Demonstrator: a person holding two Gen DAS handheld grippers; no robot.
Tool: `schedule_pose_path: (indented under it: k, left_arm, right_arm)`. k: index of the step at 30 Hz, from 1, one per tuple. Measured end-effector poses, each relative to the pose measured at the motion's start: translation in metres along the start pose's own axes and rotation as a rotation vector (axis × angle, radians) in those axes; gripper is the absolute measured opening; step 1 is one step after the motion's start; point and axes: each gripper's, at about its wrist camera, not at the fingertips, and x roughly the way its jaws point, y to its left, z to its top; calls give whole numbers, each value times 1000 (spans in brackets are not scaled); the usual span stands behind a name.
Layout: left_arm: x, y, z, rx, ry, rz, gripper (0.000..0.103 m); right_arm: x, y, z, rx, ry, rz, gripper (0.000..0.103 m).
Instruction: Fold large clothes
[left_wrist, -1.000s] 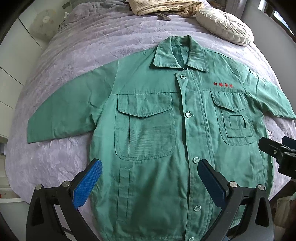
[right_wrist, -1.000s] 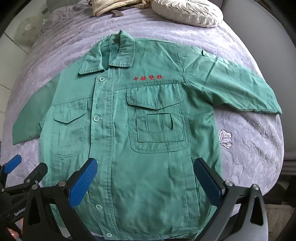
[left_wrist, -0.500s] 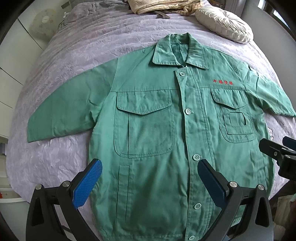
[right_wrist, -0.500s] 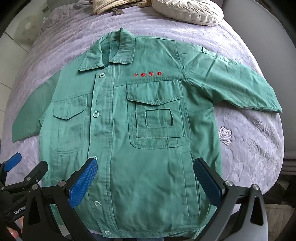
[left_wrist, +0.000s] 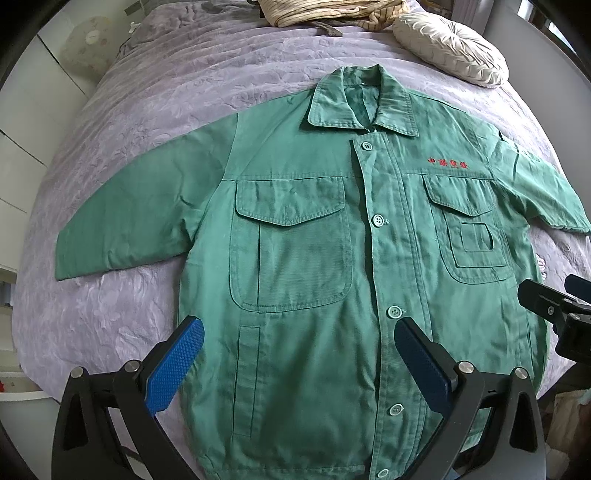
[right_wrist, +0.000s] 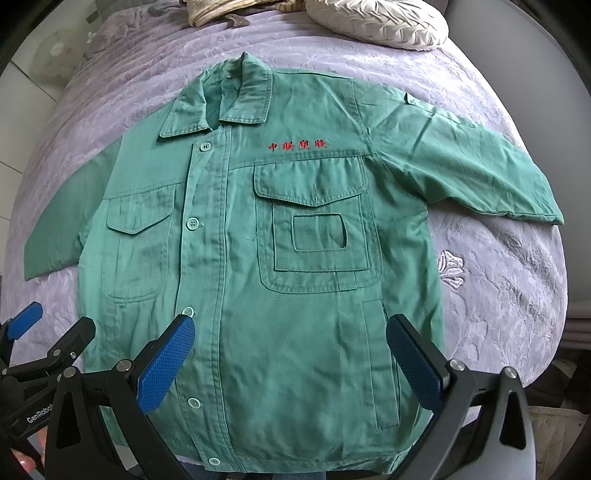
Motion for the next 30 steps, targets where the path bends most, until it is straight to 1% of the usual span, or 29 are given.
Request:
schedule_pose_path:
  k: [30]
  left_arm:
    - [1, 2, -3, -3, 9, 2, 103]
  right_arm:
    - [1, 1, -3, -2, 6, -1, 103]
